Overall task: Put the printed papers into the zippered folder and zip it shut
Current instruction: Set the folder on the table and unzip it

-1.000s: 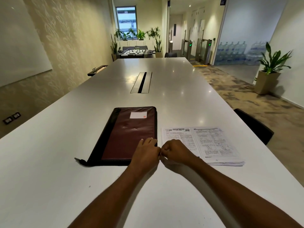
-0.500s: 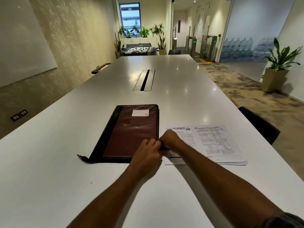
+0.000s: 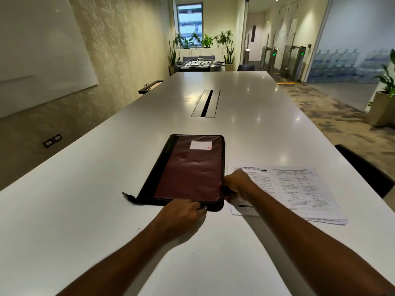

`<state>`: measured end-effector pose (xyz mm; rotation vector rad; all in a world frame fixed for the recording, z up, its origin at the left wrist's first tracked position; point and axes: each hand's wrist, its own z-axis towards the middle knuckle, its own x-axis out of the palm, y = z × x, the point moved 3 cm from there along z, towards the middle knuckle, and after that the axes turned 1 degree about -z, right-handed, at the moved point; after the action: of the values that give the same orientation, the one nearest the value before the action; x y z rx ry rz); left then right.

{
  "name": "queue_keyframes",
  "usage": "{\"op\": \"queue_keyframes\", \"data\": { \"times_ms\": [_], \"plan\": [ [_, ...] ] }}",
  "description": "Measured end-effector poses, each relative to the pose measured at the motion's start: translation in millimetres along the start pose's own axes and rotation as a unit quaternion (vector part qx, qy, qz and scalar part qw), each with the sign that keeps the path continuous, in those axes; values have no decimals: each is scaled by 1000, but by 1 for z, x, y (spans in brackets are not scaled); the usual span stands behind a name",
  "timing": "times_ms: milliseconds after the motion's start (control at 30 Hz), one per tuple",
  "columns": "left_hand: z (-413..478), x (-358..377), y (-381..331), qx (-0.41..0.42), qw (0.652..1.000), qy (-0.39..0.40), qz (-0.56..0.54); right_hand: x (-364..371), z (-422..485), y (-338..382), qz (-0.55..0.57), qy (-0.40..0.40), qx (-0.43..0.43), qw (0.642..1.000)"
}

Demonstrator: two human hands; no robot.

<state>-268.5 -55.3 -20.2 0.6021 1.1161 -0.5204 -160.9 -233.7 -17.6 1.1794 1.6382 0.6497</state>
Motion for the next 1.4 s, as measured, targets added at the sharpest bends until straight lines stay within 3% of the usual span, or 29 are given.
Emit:
{"op": "queue_keyframes", "data": {
  "times_ms": [133,233,333,767,1067,1400],
  "plan": [
    [-5,14,-7,-182,977,0,-108,2,1,-4,-40,-19,-29,999],
    [-3,23,-8,-352,911,-18,-213,5,-3,0,-104,-45,-51,992],
    [-4,27,-12,-435,867,-62,-235,7,-3,0,-118,-61,-53,990],
    [-18,18,2,-505,841,-78,-181,8,11,-5,-101,-47,-38,993],
    [-64,10,59,-600,779,-107,-145,7,14,-6,-66,-22,-10,998],
    [-107,6,102,-643,747,-111,-127,7,13,-6,-70,-22,-4,997]
  ]
}}
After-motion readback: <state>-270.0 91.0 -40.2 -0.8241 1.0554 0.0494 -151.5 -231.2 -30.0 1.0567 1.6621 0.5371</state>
